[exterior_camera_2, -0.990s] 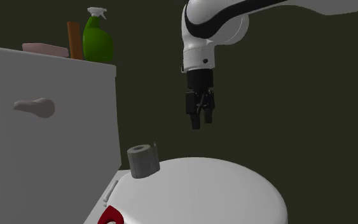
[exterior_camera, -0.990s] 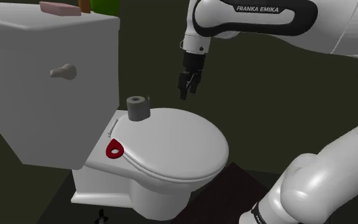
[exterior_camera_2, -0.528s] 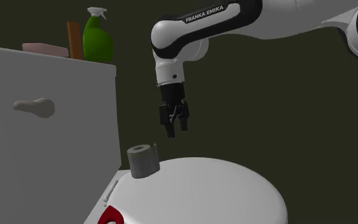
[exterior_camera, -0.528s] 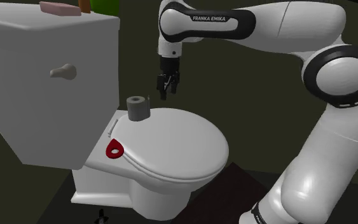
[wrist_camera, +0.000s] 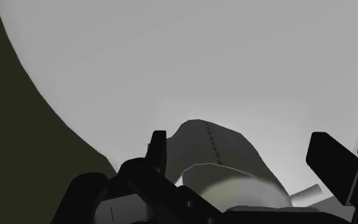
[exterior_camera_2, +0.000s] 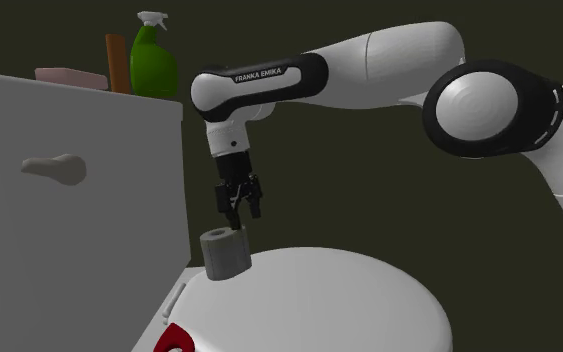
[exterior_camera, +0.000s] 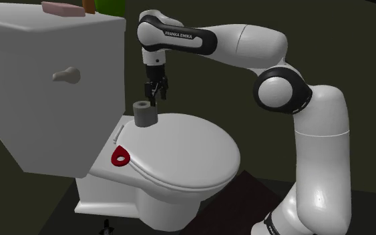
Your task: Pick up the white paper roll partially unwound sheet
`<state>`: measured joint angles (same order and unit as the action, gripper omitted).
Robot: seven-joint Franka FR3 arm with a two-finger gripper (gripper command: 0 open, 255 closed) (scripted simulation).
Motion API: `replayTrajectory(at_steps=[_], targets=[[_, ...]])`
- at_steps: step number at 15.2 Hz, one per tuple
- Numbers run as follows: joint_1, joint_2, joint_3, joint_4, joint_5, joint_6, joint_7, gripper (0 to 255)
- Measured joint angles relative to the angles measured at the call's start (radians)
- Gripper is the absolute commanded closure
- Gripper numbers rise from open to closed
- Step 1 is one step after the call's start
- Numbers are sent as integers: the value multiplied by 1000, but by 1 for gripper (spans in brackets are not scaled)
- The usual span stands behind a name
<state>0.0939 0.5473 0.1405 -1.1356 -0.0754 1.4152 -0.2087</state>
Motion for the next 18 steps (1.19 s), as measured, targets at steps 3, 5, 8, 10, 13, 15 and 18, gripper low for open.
replayTrajectory(at_steps=[3, 5, 8, 10, 13, 15, 18], targets=[[13, 85, -2, 98, -13, -26, -6, 0], [11, 88, -2, 77, -13, -4, -8, 0], [8, 82, -2, 22, -13, 45, -6, 0], [8, 86, -2, 16, -14, 55, -6, 255], [8, 86, -2, 15, -13, 57, -6, 255], [8, 86, -2, 16, -14, 56, -6, 255], [8, 86, -2, 16, -14, 56, -6, 255]])
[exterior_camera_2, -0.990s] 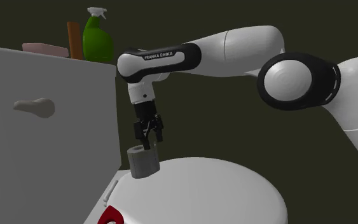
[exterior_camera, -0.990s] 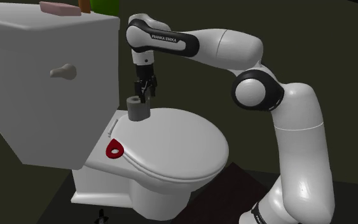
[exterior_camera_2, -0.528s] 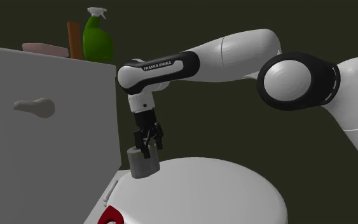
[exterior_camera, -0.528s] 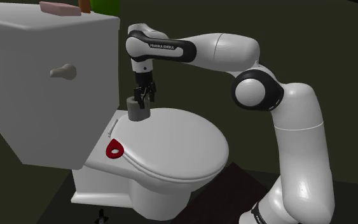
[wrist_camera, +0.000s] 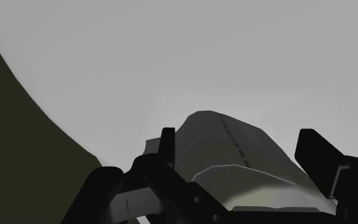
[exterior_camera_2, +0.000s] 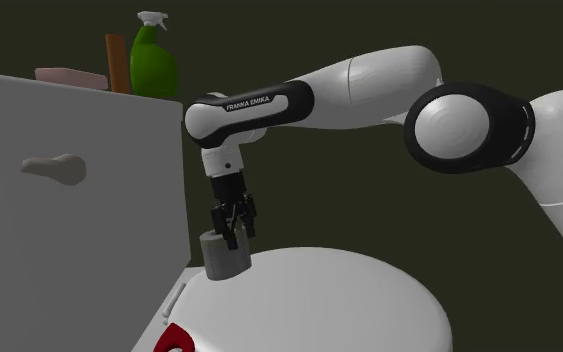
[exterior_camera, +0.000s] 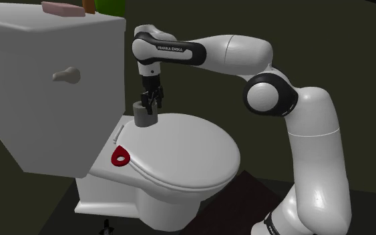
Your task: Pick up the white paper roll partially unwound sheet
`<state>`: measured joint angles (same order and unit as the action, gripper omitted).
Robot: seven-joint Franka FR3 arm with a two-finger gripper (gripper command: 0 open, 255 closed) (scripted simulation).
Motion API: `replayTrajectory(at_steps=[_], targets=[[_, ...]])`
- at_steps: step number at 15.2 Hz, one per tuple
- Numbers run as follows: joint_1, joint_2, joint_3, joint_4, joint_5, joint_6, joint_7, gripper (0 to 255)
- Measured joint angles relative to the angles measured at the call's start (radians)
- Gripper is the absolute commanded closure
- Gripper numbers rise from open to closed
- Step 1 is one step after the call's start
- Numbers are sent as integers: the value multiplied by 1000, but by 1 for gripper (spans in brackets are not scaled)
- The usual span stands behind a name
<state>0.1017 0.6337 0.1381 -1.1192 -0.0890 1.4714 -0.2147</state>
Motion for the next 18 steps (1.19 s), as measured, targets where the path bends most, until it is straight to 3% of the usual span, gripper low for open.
replayTrajectory(at_steps=[9, 18], targets=[[6, 7, 0, 86, 0, -80, -1, 255], [23, 72, -3, 315, -7, -243, -8, 255]])
